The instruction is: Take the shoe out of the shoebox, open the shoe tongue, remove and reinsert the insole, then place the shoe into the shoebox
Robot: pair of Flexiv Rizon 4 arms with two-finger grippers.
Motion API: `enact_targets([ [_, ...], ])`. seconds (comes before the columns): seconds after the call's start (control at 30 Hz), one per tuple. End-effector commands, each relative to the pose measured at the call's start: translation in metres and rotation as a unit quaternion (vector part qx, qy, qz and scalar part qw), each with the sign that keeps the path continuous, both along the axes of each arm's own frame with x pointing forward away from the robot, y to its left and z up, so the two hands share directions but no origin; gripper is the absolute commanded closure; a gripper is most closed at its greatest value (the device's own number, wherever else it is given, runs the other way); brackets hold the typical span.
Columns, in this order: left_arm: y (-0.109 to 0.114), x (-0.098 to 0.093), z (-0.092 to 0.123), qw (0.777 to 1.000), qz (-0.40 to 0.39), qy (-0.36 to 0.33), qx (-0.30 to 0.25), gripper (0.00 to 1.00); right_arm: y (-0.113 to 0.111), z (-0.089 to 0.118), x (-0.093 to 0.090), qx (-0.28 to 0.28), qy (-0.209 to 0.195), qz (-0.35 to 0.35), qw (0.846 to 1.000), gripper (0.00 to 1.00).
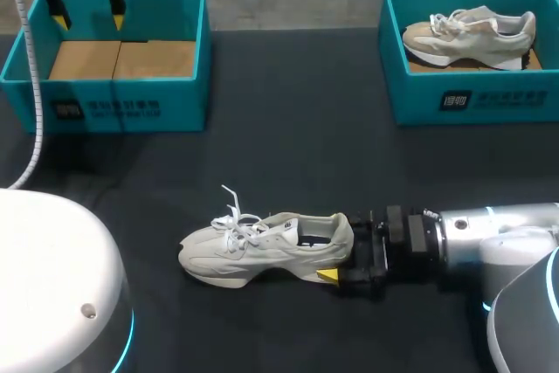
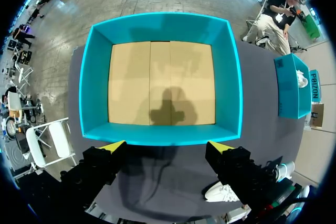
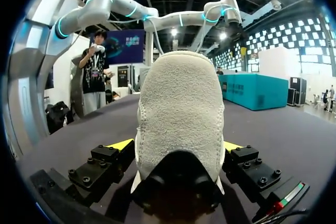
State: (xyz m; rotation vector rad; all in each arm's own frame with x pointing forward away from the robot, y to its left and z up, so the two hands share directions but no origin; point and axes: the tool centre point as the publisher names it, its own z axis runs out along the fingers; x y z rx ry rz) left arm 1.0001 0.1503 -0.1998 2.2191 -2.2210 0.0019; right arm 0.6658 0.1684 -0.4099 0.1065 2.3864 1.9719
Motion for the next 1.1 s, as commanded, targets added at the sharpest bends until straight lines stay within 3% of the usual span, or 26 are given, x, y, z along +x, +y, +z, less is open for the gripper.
enact_targets([
  [0.03, -0.0001, 0.0000, 0.0000, 1.000, 0.000, 0.000, 0.000, 0.00, 0.0075, 0.0004, 0.0013, -0.002, -0.001, 0.002, 1.000, 0.00],
  [0.8, -0.0001, 0.0000, 0.0000, 1.000, 0.000, 0.000, 0.000, 0.00, 0.0081, 0.0024, -0.0044, -0.020, -0.014, 0.008, 1.000, 0.00],
  [0.83, -0.0001, 0.0000, 0.0000, 1.000, 0.000, 0.000, 0.000, 0.00, 0.0078, 0.0021, -0.0044, -0.021, -0.014, 0.007, 1.000, 0.05],
  [0.87, -0.0001, 0.0000, 0.0000, 1.000, 0.000, 0.000, 0.000, 0.00, 0.0073, 0.0017, -0.0043, -0.022, -0.013, 0.007, 1.000, 0.19],
  [0.9, -0.0001, 0.0000, 0.0000, 1.000, 0.000, 0.000, 0.000, 0.00, 0.0067, 0.0013, -0.0042, -0.022, -0.013, 0.006, 1.000, 0.55],
  [0.93, -0.0001, 0.0000, 0.0000, 1.000, 0.000, 0.000, 0.000, 0.00, 0.0060, 0.0010, -0.0041, -0.022, -0.013, 0.005, 1.000, 0.74],
  [0.97, -0.0001, 0.0000, 0.0000, 1.000, 0.000, 0.000, 0.000, 0.00, 0.0055, 0.0007, -0.0040, -0.022, -0.013, 0.005, 1.000, 1.00],
  [1.1, -0.0001, 0.0000, 0.0000, 1.000, 0.000, 0.000, 0.000, 0.00, 0.0048, 0.0004, -0.0038, -0.024, -0.014, 0.006, 1.000, 1.00],
])
